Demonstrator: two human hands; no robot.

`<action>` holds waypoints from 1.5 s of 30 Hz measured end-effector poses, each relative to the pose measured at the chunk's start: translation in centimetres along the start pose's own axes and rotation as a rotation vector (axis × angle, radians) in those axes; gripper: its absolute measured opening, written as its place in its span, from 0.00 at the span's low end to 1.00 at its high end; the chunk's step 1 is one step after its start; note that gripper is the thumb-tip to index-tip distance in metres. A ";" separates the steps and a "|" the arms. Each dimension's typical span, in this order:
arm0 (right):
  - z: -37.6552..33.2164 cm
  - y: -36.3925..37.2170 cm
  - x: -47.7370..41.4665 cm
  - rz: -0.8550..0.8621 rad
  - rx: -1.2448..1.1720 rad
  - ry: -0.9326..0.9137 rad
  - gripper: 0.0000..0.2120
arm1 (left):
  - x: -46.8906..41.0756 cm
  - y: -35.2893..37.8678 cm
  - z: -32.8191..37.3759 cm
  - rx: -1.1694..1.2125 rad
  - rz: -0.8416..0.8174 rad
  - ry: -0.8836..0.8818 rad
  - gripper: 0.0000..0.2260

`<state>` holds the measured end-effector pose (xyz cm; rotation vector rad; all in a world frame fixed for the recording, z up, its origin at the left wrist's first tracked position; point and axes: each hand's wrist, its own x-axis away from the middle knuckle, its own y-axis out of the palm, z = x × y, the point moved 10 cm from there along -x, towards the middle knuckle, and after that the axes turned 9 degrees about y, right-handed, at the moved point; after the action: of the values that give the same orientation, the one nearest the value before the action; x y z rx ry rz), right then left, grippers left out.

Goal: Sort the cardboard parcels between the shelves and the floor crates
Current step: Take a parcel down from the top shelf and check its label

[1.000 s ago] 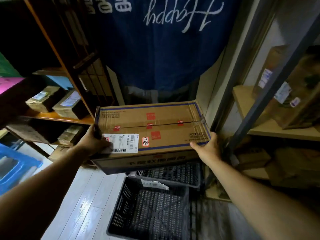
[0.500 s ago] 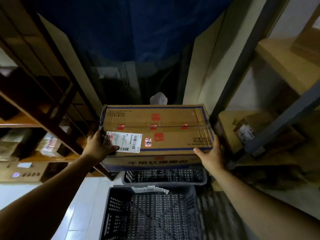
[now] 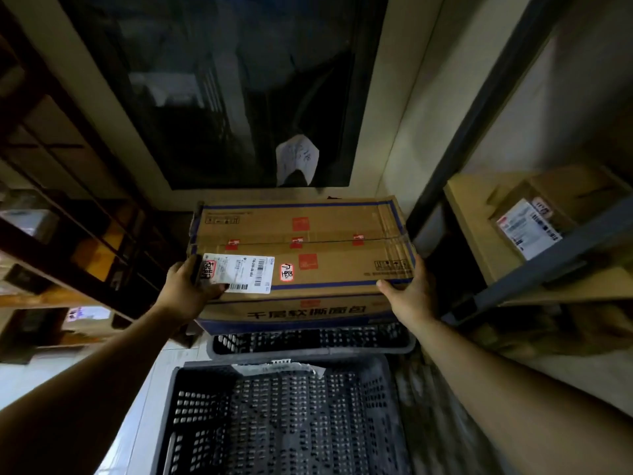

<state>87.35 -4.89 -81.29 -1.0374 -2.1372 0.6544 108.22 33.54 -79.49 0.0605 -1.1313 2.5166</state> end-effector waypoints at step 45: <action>11.2 13.9 -8.9 -0.014 0.423 -0.003 0.37 | -7.6 17.9 -10.8 -0.254 -0.079 0.029 0.33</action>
<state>89.85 -6.00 -101.00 -0.7864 -1.8905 1.0455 110.09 28.15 -100.98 0.0004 -1.3983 2.2786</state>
